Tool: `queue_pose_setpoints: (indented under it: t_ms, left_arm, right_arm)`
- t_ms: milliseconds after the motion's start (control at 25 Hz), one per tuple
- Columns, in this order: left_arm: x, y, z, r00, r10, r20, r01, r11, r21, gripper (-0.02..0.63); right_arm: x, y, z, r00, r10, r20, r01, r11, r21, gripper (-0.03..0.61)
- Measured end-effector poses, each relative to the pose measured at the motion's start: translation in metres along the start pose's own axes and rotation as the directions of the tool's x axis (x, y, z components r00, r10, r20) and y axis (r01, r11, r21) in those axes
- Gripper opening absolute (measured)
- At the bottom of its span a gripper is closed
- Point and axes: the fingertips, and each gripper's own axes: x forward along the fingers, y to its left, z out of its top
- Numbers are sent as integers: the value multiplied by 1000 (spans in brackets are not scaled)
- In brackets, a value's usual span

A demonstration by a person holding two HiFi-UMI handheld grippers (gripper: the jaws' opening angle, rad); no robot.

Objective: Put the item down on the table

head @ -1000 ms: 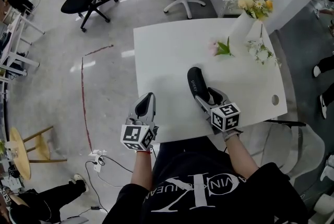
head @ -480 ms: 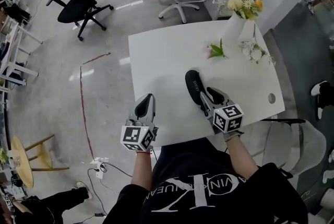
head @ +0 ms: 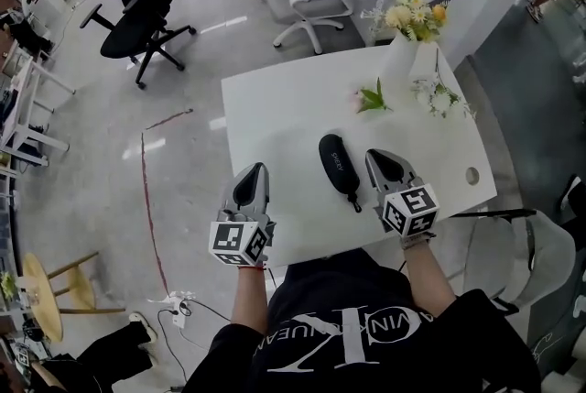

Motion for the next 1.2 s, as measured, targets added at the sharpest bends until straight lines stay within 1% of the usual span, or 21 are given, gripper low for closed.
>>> queue_pose_setpoints:
  t_ms: [320,760,1200]
  left_arm:
    - [10,-4,24,999,-14,46,13,1000,12,9]
    - [21,-5,53,994,-18,105,16,1000,18,9]
    - [25,-5,78,987,-21,157,19,1000,17,9]
  right_arm:
    - [-6,-1,38,997,20,73,-15,997,-71,15]
    - [-12,-10,77,989,22,148,-7,994,-107,14]
    - [-17,-9,106,978,37,203,-10,991,-134,14]
